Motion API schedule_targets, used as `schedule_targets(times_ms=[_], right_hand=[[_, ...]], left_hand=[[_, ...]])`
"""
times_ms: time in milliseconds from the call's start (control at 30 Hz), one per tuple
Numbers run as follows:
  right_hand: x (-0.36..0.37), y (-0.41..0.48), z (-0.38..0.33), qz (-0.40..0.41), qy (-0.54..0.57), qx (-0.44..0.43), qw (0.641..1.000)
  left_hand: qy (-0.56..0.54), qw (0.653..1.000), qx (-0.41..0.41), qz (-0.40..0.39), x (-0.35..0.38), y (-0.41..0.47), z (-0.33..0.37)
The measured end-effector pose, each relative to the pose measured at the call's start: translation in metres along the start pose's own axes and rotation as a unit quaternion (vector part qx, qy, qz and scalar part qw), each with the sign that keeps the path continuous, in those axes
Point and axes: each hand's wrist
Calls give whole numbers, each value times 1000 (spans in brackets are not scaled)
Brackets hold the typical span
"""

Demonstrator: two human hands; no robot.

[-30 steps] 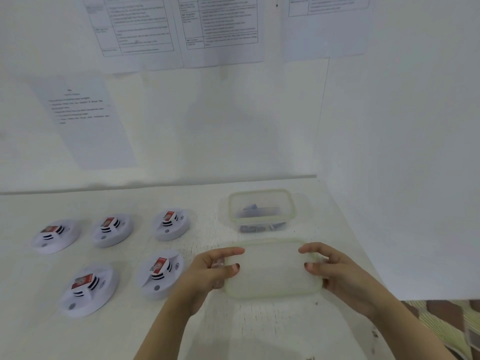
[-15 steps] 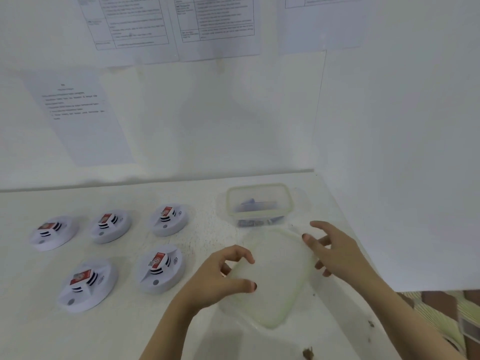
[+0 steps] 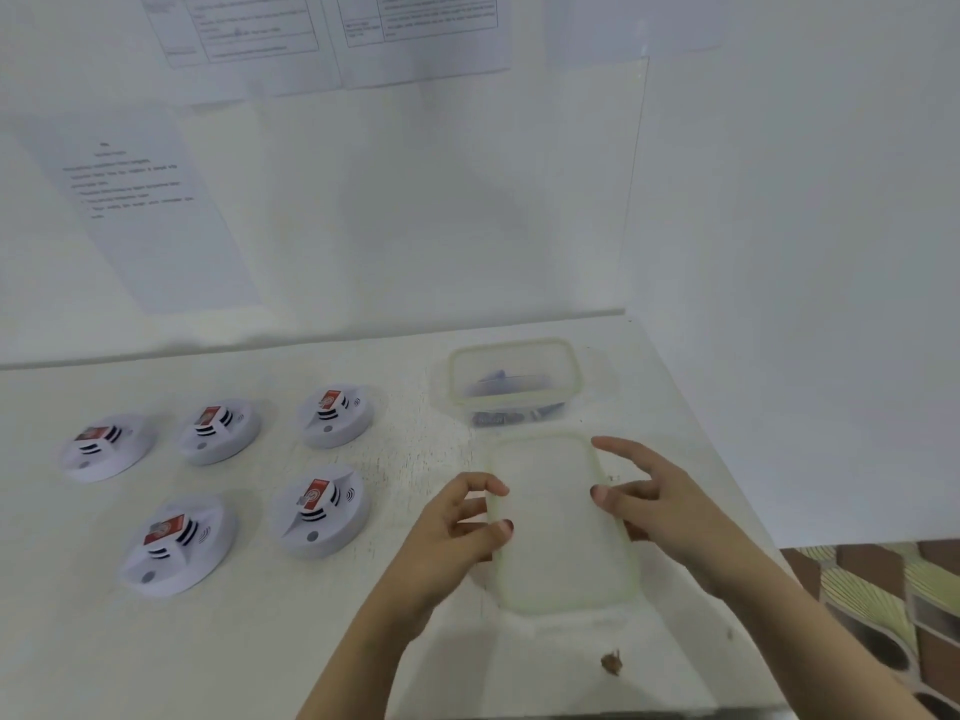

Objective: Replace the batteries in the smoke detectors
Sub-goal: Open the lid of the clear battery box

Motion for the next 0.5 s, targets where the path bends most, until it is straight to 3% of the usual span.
schedule_targets(times_ms=[267,500], right_hand=[[-7,8,8,-112,180,3,977],[-8,15,12,-163,239,1,957]], left_hand=[[-155,986,-3,-67,-11,16,-6],[-186,978,-4,-96,-14,25,-11]])
Point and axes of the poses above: each hand's wrist, its own y-axis towards the middle knuckle, its own x-axis out of the palm, z = x × y, and after that the axes turned 12 degrees about -z, right-handed
